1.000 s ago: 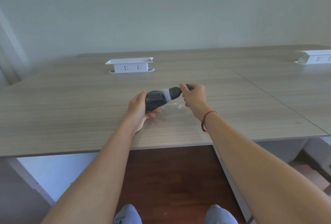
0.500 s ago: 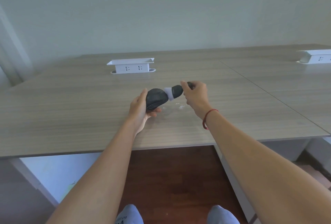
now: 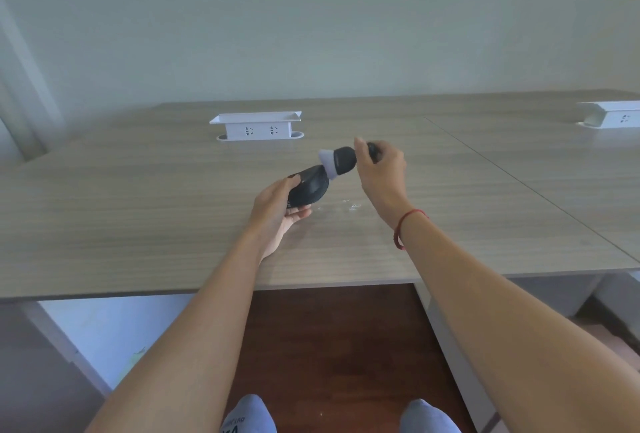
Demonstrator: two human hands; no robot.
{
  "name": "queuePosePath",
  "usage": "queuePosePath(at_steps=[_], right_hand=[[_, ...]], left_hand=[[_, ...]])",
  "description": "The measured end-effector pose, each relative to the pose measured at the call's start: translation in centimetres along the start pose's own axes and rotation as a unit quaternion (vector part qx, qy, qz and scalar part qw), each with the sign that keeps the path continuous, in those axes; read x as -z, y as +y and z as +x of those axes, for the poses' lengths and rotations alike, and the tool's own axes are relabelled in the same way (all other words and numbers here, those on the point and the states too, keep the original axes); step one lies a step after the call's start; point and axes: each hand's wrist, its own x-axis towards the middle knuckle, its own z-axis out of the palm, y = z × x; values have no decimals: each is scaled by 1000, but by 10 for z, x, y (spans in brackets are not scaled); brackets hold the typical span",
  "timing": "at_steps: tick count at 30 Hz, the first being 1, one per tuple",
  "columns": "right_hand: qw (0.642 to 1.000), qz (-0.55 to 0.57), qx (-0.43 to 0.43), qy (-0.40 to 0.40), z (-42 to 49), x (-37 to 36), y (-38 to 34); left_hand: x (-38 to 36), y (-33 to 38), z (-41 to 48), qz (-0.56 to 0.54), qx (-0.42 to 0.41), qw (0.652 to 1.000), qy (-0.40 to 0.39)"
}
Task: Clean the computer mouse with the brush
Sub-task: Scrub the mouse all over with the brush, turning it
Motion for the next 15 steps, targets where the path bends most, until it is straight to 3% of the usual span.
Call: queuePosePath(at_steps=[4,9,12,15], right_hand=[[999,2,11,-44,0,-3,-5],[1000,-15,-12,17,2,4,3],[999,26,12,-38,1,0,-8],[996,-13,29,-83,-1,-6,-8]], left_hand=[[2,-2,2,18,-9,1000,-18],[1,-2,1,28,-8,999,-23],[1,-1,3,33,-3,999,-24],[1,0,1,21,1,999,-27]])
